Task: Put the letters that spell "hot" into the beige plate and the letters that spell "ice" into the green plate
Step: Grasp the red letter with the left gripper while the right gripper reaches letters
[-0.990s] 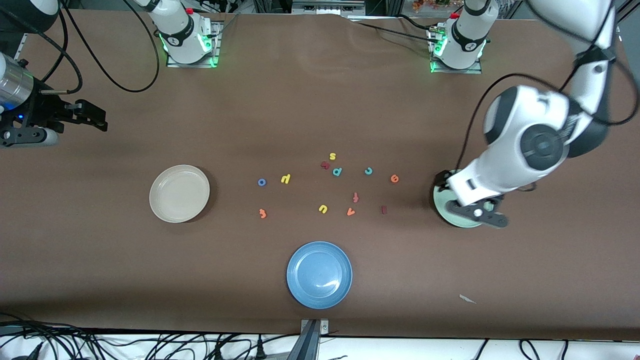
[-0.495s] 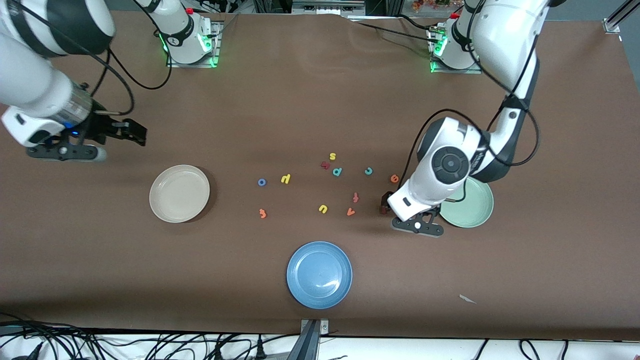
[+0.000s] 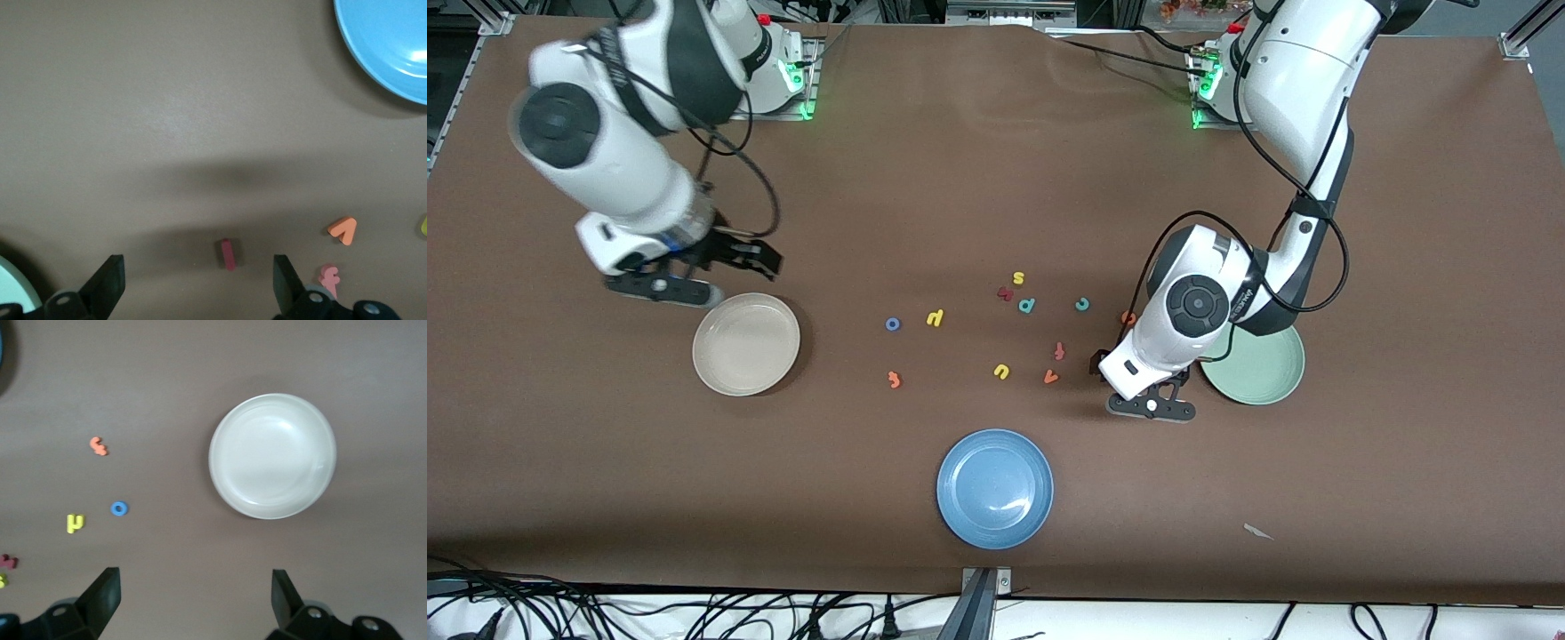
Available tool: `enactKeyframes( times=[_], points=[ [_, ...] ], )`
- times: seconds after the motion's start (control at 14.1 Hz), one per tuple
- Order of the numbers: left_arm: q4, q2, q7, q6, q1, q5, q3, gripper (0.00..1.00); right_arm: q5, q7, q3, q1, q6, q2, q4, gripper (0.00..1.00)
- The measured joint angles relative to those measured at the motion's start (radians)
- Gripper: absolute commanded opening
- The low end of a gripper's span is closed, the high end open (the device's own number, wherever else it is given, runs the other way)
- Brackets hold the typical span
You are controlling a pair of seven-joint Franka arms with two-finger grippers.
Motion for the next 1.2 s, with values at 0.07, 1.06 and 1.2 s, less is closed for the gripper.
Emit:
enactKeyframes(
  times=[0.07, 1.06, 1.2],
  points=[
    [0.000, 0.003, -0.003, 0.003, 0.000, 0.000, 0.001, 0.85, 0.000, 0.036, 0.000, 0.024, 0.025, 0.022, -0.001, 1.00],
    [0.000, 0.091, -0.011, 0.060, -0.003, 0.000, -0.001, 0.60, 0.000, 0.460, 0.001, 0.225, 0.367, 0.296, -0.005, 1.00],
    [-0.001, 0.099, -0.011, 0.061, -0.006, 0.000, -0.001, 0.59, 0.000, 0.468, 0.001, 0.235, 0.395, 0.328, -0.004, 1.00]
  ],
)
